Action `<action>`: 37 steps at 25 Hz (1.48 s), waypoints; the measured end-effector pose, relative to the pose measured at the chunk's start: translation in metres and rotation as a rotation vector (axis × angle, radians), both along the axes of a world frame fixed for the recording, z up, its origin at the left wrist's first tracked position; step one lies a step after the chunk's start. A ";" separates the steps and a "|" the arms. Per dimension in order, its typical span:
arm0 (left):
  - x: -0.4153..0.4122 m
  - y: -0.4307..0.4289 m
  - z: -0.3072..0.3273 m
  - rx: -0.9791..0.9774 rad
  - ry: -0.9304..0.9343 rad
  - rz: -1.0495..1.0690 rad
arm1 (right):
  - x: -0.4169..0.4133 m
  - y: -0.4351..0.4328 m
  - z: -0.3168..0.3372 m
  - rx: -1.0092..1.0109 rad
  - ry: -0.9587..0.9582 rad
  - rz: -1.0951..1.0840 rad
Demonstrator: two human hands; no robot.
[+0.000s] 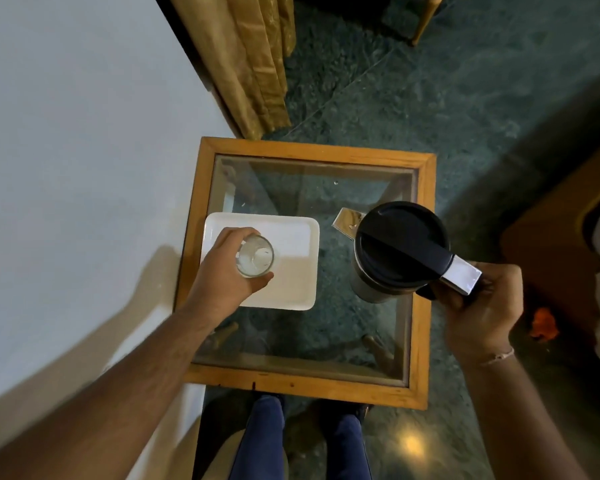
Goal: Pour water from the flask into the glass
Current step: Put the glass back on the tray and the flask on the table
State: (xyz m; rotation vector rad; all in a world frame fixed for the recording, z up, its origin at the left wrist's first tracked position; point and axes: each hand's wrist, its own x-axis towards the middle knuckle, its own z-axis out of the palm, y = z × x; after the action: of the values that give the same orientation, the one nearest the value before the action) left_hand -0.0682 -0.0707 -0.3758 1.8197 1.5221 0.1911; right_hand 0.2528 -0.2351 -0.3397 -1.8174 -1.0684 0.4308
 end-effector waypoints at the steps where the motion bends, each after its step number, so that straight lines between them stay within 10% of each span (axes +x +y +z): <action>1: -0.001 -0.001 -0.007 0.001 -0.001 0.017 | 0.000 0.000 -0.004 0.009 -0.024 0.020; 23: 0.008 -0.012 -0.050 -0.072 -0.014 0.107 | 0.012 0.013 -0.037 0.155 0.274 0.068; 37: 0.010 -0.014 -0.055 -0.107 0.041 0.144 | 0.015 -0.011 -0.027 0.093 0.053 0.056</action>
State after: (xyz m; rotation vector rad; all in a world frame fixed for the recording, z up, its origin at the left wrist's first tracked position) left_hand -0.0585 -0.0850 -0.4311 1.6408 1.6613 0.1392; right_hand 0.2680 -0.2461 -0.3670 -1.6889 -1.0872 0.4521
